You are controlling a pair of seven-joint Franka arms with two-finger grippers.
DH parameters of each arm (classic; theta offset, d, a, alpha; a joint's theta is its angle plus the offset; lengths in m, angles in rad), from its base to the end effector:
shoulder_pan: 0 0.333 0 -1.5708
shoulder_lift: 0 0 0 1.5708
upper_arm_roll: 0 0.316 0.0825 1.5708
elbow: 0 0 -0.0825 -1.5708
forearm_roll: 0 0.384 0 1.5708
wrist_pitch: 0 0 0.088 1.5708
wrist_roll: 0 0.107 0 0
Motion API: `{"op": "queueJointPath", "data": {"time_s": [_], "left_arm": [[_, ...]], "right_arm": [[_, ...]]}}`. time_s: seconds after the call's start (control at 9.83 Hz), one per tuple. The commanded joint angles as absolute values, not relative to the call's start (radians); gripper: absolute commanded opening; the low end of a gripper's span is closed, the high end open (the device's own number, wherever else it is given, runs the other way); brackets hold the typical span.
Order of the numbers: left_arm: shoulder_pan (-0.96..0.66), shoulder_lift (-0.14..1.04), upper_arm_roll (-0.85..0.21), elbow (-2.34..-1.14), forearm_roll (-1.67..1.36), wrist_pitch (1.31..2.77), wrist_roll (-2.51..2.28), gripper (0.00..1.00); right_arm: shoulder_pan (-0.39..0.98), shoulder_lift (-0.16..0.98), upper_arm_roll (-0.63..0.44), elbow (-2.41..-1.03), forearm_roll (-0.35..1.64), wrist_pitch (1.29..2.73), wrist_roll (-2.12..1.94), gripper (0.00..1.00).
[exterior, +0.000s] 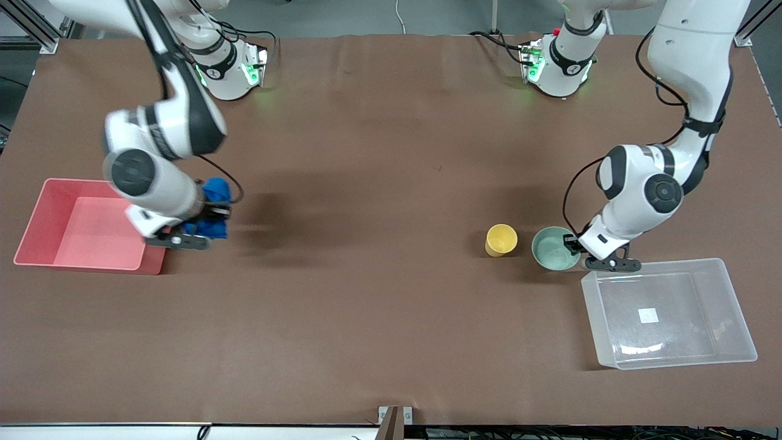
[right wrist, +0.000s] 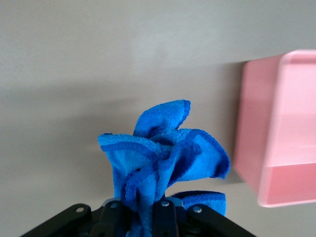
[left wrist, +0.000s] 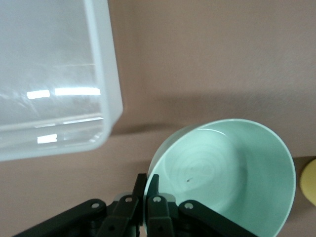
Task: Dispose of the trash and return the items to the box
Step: 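Carry the cloth into the pink bin while the left gripper carries the bowl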
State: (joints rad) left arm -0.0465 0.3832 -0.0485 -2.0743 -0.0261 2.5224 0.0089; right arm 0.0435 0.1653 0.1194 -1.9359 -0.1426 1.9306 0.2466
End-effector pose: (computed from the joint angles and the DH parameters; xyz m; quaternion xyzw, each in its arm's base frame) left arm 0.5935 -0.0557 0.2490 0.9985 -0.0395 0.0318 0.0183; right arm 0.5695 0.0816 0.3887 0.9949 -0.0110 -0.0713 0.0705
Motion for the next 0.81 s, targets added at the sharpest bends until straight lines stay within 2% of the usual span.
{"op": "queueJointPath", "data": {"time_s": [0.0, 0.1, 0.31, 0.61, 0.71], "left_arm": [[-0.026, 0.371, -0.052, -1.918, -0.02, 2.336, 0.026, 0.0], [-0.02, 0.386, -0.052, -1.808, -0.021, 2.25, 0.044, 0.0], [0.018, 0.467, -0.051, -1.602, -0.021, 2.134, 0.112, 0.0], [0.099, 0.622, -0.051, -1.404, -0.021, 2.097, 0.282, 0.0], [0.116, 0.679, -0.045, -1.328, -0.02, 2.082, 0.322, 0.0]], "right_arm": [[-0.025, 0.132, -0.01, -1.96, -0.15, 1.937, -0.048, 0.01], [-0.032, 0.14, -0.094, -1.965, -0.15, 1.975, -0.196, 0.01], [-0.043, 0.153, -0.24, -2.084, -0.15, 2.201, -0.45, 0.01], [-0.087, 0.262, -0.284, -2.224, -0.147, 2.507, -0.511, 0.05], [-0.094, 0.306, -0.285, -2.227, -0.108, 2.538, -0.511, 0.16]]}}
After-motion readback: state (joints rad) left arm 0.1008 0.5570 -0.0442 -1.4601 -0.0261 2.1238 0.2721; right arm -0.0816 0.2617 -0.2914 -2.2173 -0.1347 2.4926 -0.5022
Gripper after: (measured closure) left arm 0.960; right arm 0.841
